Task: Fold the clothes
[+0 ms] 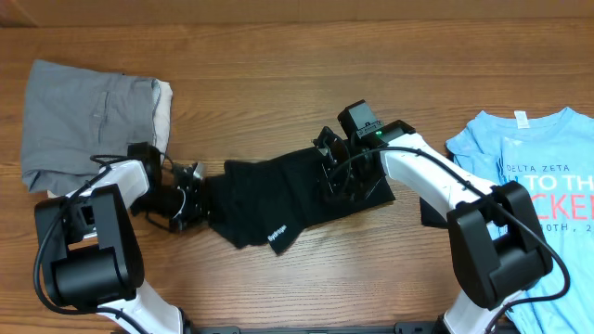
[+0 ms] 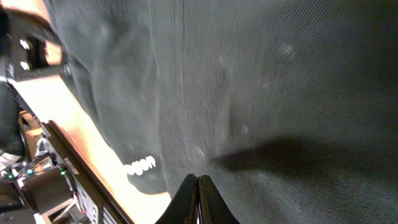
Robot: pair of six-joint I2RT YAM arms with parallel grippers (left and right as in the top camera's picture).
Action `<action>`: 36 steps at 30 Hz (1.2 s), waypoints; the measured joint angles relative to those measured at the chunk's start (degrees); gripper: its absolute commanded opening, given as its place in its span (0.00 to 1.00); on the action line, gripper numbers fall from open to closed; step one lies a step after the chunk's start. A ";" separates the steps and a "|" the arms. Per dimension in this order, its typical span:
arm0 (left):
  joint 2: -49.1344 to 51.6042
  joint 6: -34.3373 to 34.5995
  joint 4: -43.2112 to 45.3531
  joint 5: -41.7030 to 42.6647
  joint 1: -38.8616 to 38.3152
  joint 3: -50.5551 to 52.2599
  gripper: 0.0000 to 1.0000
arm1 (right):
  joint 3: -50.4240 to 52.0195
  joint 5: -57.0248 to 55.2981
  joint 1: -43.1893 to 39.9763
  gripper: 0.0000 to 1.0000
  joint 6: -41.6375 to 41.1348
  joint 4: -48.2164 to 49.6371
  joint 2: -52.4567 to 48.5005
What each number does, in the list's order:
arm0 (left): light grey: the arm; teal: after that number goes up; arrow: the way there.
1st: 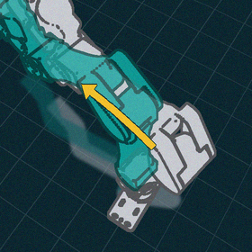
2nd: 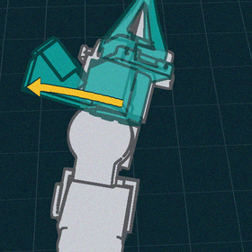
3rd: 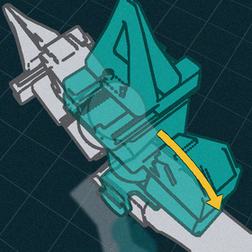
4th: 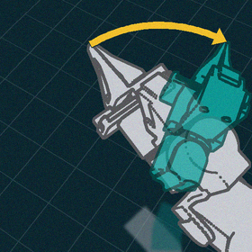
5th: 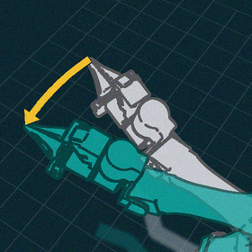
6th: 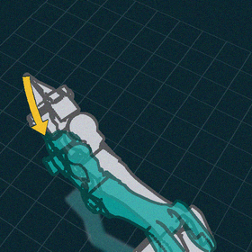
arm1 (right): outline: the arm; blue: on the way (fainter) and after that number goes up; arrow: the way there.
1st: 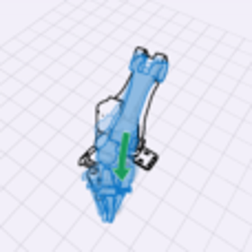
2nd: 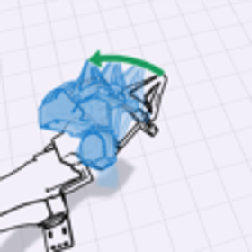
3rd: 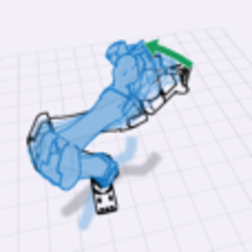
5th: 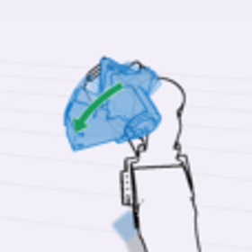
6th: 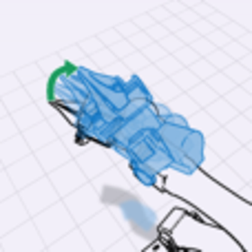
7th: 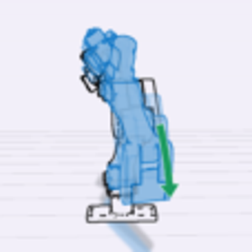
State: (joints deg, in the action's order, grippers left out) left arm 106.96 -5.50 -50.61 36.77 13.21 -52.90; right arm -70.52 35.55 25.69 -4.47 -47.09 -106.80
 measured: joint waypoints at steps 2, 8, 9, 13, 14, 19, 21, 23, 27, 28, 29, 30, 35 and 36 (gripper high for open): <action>0.00 -0.74 -2.49 -1.27 0.68 -0.17 0.04 | -0.33 0.04 0.00 0.04 0.00 -0.02 0.79; 0.07 -1.40 -4.31 -2.56 2.73 -2.03 0.04 | -1.03 1.38 1.79 0.04 1.70 -1.44 1.60; 0.07 -1.62 -4.31 -2.54 2.89 -2.25 0.07 | -1.03 1.36 2.60 0.04 1.75 -1.66 1.60; 0.07 -2.64 -4.42 -2.54 3.02 -2.67 0.31 | -1.03 -1.20 7.21 0.06 0.61 -1.46 1.60; 0.07 -2.64 -4.52 -2.54 3.04 -2.67 0.31 | -1.03 -2.19 8.63 0.06 -0.09 -1.11 1.60; 0.07 -3.06 -5.31 -2.54 3.02 -2.69 0.24 | -1.05 -4.94 11.85 0.07 -2.58 -0.83 1.60; 0.07 -3.80 -5.68 -2.78 3.02 -2.69 0.38 | -1.05 -5.75 12.00 0.07 -3.54 -0.63 1.57; 0.07 -4.09 -5.55 -3.54 3.02 -2.69 0.54 | -1.05 -6.38 12.20 0.07 -4.35 -0.39 1.29; -0.26 -3.89 -3.54 -1.11 3.02 -3.04 0.67 | -1.09 -7.02 12.55 0.08 -5.84 0.35 -0.70; -0.46 -3.78 -2.38 -0.20 3.02 -3.06 0.68 | -1.09 -7.08 12.59 0.08 -6.16 0.46 -1.05; -0.57 -3.74 -0.83 0.85 3.02 -3.02 0.70 | -1.09 -7.15 12.61 0.07 -6.58 0.66 -1.75; -0.57 -3.74 0.59 1.97 3.02 -3.04 0.73 | -1.11 -7.21 12.61 0.07 -7.10 0.68 -2.49; -0.57 -3.72 4.57 6.19 3.02 -2.99 0.78 | -1.11 -7.30 12.61 0.06 -8.48 0.63 -5.81; -0.55 -3.74 4.68 6.36 2.99 -2.97 0.78 | -1.11 -7.26 12.61 0.06 -8.66 0.72 -5.95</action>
State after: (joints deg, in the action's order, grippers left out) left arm 106.41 -9.23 -45.93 43.13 16.21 -55.88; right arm -71.64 28.29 38.30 -13.13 -46.37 -112.75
